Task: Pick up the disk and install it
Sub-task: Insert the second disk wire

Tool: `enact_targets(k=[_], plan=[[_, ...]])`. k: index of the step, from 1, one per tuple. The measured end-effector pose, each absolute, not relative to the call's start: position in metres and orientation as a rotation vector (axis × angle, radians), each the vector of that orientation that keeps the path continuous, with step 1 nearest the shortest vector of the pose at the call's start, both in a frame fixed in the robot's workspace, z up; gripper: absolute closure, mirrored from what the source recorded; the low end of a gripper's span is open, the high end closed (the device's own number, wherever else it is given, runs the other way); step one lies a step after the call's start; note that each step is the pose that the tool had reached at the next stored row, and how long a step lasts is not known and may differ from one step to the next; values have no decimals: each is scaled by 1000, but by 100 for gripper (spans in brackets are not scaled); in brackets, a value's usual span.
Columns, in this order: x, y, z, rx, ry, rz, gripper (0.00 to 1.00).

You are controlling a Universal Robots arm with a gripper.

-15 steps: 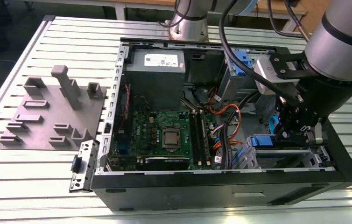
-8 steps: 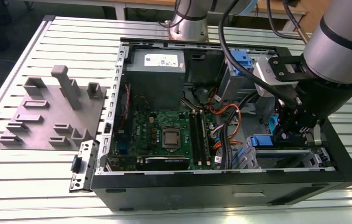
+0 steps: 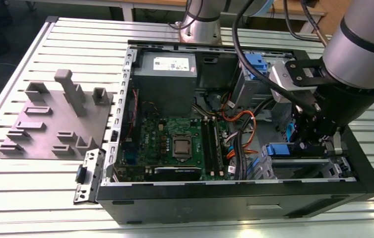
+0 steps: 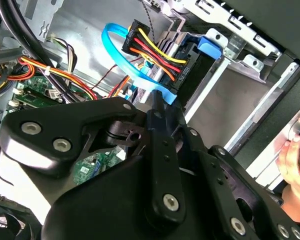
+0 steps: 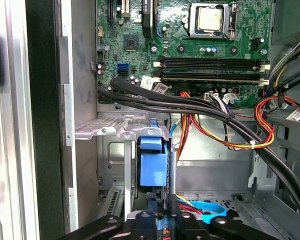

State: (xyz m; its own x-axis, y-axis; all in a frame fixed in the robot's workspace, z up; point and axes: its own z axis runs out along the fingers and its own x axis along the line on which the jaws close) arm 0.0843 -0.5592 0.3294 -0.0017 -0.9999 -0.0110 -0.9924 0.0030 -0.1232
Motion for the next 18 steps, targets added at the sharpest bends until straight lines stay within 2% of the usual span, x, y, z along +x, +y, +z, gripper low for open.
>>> enact_targets(k=[1,9,11,12,13,14,18], plan=[[84,-559,331,-2150,2155,-120,76],[84,-559,346,-2150,2156,-108,76],[84,-559,346,-2150,2156,-108,78],[84,-559,346,-2150,2156,-108,84],[84,-559,346,-2150,2156,-108,84],[84,-559,346,-2151,2156,-108,89],[84,-559,346,-2151,2156,-108,89]])
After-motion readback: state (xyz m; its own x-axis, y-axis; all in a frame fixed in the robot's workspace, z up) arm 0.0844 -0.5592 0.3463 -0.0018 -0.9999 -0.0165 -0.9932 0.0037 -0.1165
